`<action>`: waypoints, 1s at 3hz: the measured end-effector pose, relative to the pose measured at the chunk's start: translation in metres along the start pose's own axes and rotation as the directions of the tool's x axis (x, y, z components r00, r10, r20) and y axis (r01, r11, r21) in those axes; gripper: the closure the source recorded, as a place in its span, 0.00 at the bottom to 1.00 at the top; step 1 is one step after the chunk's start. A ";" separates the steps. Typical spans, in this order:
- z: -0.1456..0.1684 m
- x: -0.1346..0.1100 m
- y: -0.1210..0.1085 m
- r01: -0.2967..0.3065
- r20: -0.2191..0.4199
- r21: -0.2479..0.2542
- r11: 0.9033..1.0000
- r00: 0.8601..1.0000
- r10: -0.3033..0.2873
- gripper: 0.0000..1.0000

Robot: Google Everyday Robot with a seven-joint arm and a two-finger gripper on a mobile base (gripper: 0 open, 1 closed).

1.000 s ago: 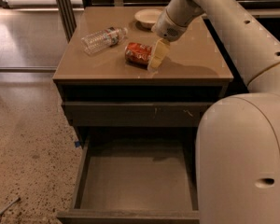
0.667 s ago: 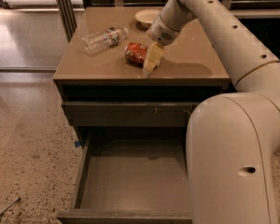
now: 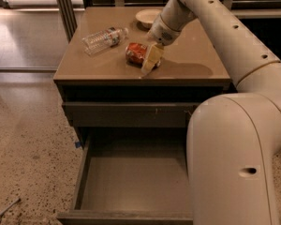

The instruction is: Place coke can into middle drawer

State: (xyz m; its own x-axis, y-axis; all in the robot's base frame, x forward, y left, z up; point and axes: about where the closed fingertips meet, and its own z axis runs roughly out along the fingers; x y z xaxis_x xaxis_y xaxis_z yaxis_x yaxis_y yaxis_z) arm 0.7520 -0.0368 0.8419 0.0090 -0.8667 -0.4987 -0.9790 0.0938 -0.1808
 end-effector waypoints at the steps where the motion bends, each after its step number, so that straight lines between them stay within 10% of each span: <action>1: 0.000 0.000 0.000 0.000 0.000 0.000 1.000 1.000 0.000 0.42; 3: 0.000 0.000 0.000 0.000 0.000 0.000 1.000 1.000 0.000 0.89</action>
Offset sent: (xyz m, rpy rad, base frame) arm 0.0000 0.0000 0.0000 0.0000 0.0000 0.0000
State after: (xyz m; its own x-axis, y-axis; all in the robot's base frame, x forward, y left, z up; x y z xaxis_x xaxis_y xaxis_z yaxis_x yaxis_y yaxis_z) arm 0.7521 -0.0368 0.8418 0.0091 -0.8667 -0.4987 -0.9790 0.0938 -0.1808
